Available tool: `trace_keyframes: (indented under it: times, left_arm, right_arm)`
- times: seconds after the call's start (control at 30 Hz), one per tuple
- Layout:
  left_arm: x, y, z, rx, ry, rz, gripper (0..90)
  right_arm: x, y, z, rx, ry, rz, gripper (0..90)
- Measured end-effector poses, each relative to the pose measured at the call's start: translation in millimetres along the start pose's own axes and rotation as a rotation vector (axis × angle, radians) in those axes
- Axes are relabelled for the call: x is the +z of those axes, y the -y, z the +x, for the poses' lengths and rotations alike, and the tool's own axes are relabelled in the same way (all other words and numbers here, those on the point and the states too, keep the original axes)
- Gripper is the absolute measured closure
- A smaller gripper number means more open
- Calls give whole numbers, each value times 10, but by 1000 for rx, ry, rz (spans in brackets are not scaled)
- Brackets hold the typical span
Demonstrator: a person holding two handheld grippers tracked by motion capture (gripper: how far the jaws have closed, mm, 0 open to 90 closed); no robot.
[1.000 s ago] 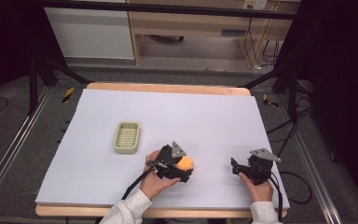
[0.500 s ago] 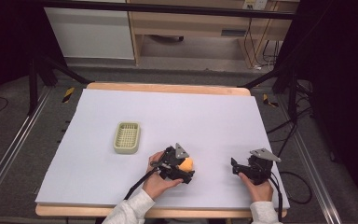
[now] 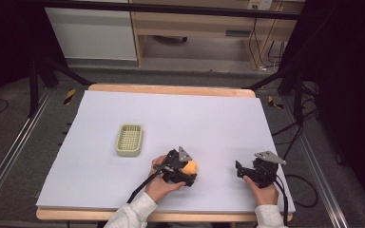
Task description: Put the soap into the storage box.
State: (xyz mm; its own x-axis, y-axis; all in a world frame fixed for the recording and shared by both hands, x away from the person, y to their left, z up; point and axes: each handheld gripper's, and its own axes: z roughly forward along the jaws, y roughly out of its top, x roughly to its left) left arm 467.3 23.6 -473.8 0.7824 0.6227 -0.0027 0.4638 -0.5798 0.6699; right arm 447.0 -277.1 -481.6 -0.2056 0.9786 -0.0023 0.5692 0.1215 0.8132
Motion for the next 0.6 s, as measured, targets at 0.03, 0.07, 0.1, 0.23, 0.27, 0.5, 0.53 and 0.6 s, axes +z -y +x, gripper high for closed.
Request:
trace_keyframes:
  times: [0.03, 0.07, 0.1, 0.23, 0.27, 0.5, 0.53, 0.6]
  left_arm:
    - [9, -1, -6, 4, -1, 4, 216]
    - [9, -1, -6, 4, -1, 4, 223]
    - [23, 2, -12, 12, 0, 5, 229]
    - [39, 4, -9, 16, -4, 7, 247]
    - [39, 3, -7, 20, -4, 9, 248]
    - [36, 2, -4, 27, -1, 11, 256]
    - [36, 2, -4, 27, -1, 11, 257]
    - [35, 2, -1, 28, 2, 11, 258]
  right_arm:
    - [1, 0, -1, 0, 0, 1, 50]
    - [1, 0, -1, 0, 0, 1, 50]
    - [0, 0, 0, 0, 0, 1, 50]
    - [0, 0, 0, 1, 0, 0, 50]
    - [-1, 0, 0, 1, -1, 1, 50]
    - [0, 0, 0, 1, -2, 2, 51]
    - [1, 0, 0, 0, -2, 2, 51]
    - [0, 1, 0, 1, -2, 2, 51]
